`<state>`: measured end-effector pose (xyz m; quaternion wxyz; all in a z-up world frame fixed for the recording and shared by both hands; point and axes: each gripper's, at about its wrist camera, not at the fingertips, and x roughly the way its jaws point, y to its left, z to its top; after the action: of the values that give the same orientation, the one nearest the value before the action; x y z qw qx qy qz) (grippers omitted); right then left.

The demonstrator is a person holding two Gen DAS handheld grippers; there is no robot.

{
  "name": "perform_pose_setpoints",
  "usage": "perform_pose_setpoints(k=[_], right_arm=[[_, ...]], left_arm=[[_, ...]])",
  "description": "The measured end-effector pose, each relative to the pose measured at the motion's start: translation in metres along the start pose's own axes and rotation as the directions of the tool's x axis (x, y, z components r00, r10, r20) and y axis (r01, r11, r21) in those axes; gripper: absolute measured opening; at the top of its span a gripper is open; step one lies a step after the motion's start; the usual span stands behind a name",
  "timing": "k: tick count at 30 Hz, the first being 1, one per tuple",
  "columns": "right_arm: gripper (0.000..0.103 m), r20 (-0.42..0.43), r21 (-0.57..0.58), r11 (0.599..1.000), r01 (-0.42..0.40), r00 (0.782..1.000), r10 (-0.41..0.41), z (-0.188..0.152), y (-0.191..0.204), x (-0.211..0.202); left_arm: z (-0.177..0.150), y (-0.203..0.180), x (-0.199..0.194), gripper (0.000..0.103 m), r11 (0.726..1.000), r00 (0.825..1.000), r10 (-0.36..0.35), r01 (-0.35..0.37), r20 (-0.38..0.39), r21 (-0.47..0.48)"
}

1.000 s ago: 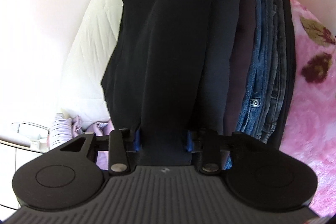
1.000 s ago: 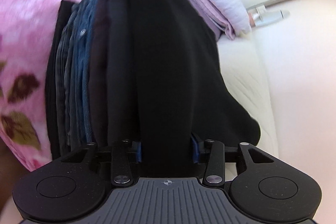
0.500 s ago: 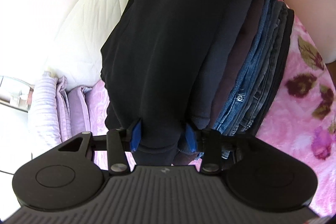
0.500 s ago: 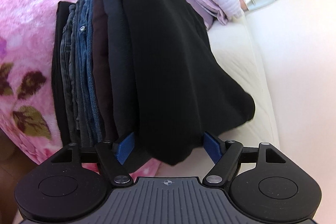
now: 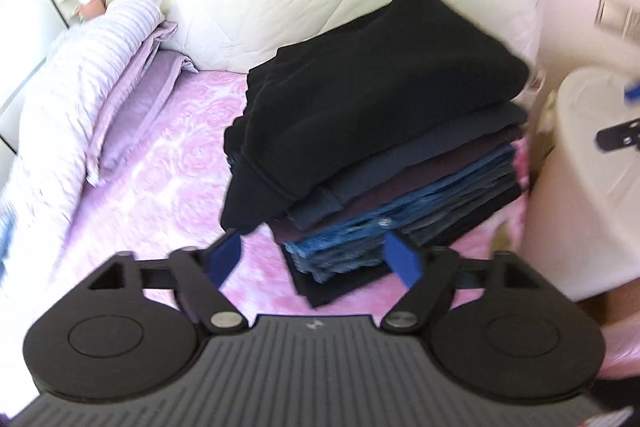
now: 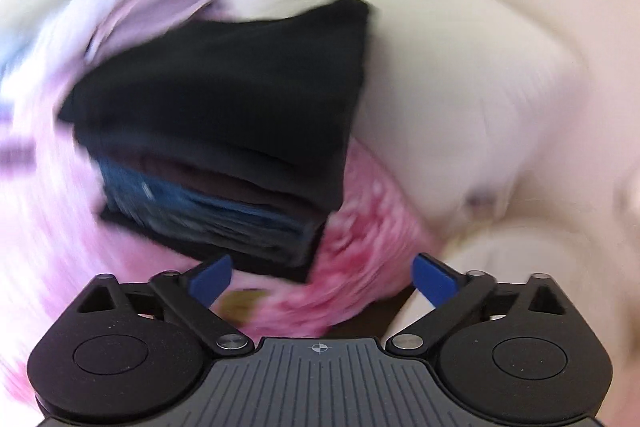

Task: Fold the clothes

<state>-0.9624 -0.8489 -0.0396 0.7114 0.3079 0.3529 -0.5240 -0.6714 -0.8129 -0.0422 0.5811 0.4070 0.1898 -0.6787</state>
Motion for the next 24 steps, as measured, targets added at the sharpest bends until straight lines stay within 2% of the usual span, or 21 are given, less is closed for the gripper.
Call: perform_pose_setpoints(k=[2,5,11,14,19,24], right_arm=[[0.100,0.002,0.128,0.992,-0.007,1.000,0.007,-0.008,0.007,-0.021],[0.100,0.021,0.201,0.979,-0.043,0.999,0.039,-0.022,0.030,-0.050],[0.100,0.048,0.179,0.981,-0.075,0.997,0.068,-0.046,0.084,-0.100],[0.100,0.062,0.165,0.984,-0.063,0.997,0.054,-0.057,0.106,-0.120],[0.100,0.082,0.146,0.988,-0.053,0.996,0.041,-0.070,0.128,-0.139],[0.100,0.100,0.131,0.990,-0.049,0.994,0.036,-0.075,0.137,-0.152]], left_arm=[[-0.009,-0.003,-0.015,0.087,1.000,1.000,-0.021,0.021,0.012,-0.018],[-0.023,-0.004,-0.044,0.087,0.998,0.999,-0.032,0.034,0.037,-0.051],[-0.051,0.004,-0.107,0.088,0.989,0.997,-0.040,0.048,0.060,-0.143],[-0.058,0.015,-0.143,0.087,0.984,0.998,-0.042,0.050,0.050,-0.171],[-0.066,0.017,-0.165,0.087,0.973,0.997,-0.050,0.063,0.061,-0.221],[-0.065,0.011,-0.177,0.087,0.972,0.997,-0.045,0.060,0.071,-0.226]])
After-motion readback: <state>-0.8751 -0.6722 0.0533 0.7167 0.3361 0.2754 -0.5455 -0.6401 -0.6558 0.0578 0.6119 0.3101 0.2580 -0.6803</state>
